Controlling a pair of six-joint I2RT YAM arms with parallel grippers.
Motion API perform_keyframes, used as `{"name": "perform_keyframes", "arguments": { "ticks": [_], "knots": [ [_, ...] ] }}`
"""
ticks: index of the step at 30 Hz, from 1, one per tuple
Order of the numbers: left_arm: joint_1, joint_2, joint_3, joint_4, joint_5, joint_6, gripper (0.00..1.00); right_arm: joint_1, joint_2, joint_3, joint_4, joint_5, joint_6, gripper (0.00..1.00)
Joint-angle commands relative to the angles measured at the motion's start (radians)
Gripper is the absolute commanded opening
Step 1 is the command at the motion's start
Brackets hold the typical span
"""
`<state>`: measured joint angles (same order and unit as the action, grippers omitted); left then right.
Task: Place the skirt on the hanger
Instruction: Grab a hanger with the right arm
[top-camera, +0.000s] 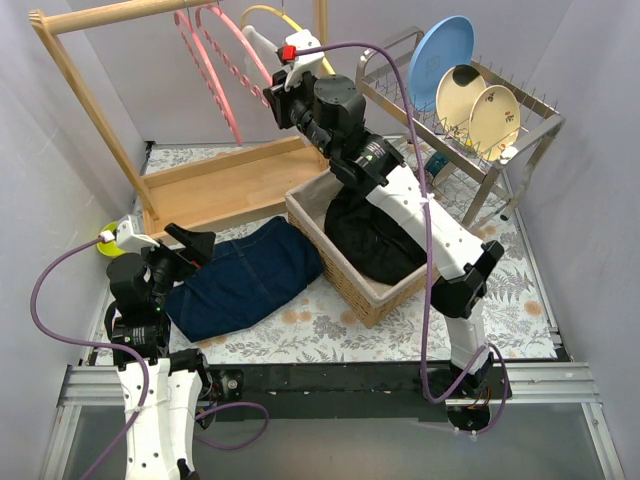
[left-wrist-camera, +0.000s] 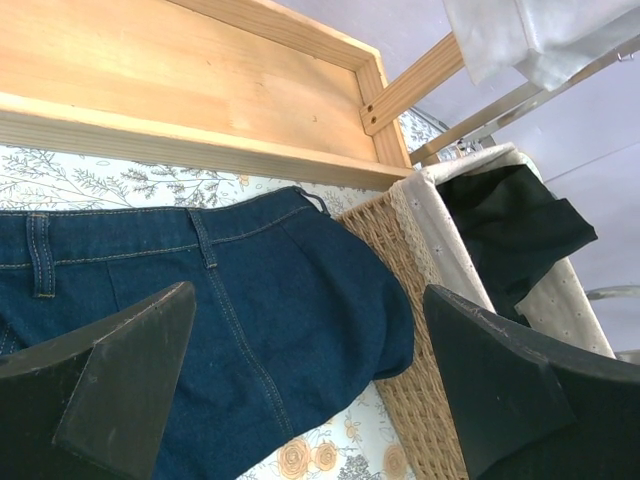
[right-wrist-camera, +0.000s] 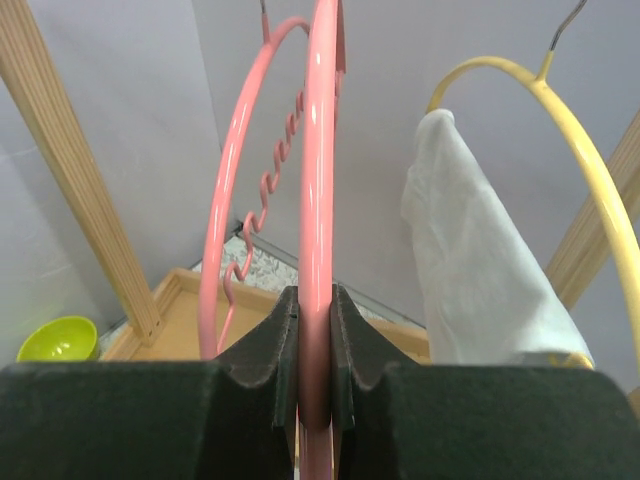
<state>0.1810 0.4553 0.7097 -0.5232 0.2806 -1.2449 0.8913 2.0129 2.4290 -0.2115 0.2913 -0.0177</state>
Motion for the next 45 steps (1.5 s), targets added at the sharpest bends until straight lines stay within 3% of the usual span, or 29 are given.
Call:
{"name": "perform_keyframes", "arguments": {
  "ticks": [1, 6, 10, 21, 31, 39, 45],
  "knots": [
    [-0.003, 0.005, 0.034, 0.014, 0.038, 0.038, 0.98, 0.000, -0.130, -0.074, 0.037, -0.043, 0.010, 0.01],
    [-0.011, 0.040, 0.060, 0.048, 0.126, 0.113, 0.98, 0.000, -0.317, -0.264, -0.020, -0.075, -0.014, 0.01],
    [-0.012, 0.080, 0.096, 0.068, 0.202, 0.170, 0.98, -0.002, -0.476, -0.523, -0.026, -0.084, -0.047, 0.01],
    [-0.087, 0.125, 0.088, 0.155, 0.417, 0.395, 0.98, -0.017, -0.890, -0.922, -0.201, -0.223, -0.139, 0.01],
    [-0.238, 0.066, 0.048, 0.173, 0.427, 0.639, 0.98, -0.107, -1.114, -1.078, -0.385, -0.547, -0.281, 0.01],
    [-0.331, 0.013, 0.071, 0.069, 0.589, 0.884, 0.98, -0.178, -1.183, -1.119, -0.493, -0.811, -0.427, 0.01],
    [-0.353, -0.032, 0.045, 0.034, 0.653, 0.912, 0.98, -0.196, -1.188, -1.127, -0.557, -0.915, -0.536, 0.01]
  ]
}}
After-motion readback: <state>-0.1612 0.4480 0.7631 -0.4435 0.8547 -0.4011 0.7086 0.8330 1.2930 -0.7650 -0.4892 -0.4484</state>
